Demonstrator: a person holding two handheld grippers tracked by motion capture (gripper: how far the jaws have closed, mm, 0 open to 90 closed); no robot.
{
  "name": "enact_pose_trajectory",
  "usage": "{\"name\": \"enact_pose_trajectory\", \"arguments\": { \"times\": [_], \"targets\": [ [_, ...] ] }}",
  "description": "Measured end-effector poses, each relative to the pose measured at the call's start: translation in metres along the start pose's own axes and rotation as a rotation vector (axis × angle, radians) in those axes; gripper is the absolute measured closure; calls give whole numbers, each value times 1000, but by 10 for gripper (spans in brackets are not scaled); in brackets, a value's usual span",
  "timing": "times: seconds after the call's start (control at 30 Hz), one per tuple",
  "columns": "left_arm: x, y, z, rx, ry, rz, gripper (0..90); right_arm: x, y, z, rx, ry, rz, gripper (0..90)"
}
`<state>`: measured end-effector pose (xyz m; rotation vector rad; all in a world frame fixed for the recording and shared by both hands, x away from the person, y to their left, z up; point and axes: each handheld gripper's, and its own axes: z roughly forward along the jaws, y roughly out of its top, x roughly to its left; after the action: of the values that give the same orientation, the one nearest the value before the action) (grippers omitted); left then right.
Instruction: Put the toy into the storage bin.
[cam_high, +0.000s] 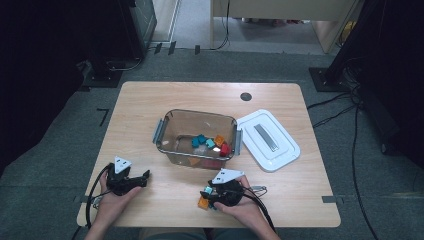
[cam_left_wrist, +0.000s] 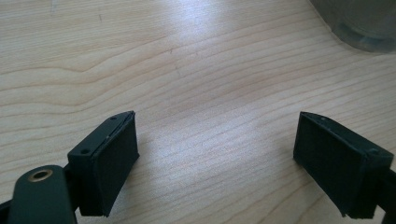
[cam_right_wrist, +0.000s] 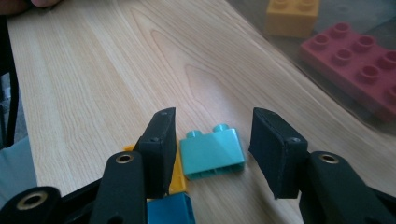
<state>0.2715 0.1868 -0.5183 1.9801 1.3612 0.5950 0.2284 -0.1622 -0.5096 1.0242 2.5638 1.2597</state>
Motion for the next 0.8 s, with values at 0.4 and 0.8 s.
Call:
{"name": "enact_pose_trajectory", "arguments": {
  "times": [0.4, 0.8],
  "targets": [
    [0, 0, 0, 0, -1, 1, 135, -8, -4, -5, 27, -17, 19, 566],
    [0, 0, 0, 0, -2, 2, 135, -17, -6, -15, 10, -22, 46, 544]
  ]
}}
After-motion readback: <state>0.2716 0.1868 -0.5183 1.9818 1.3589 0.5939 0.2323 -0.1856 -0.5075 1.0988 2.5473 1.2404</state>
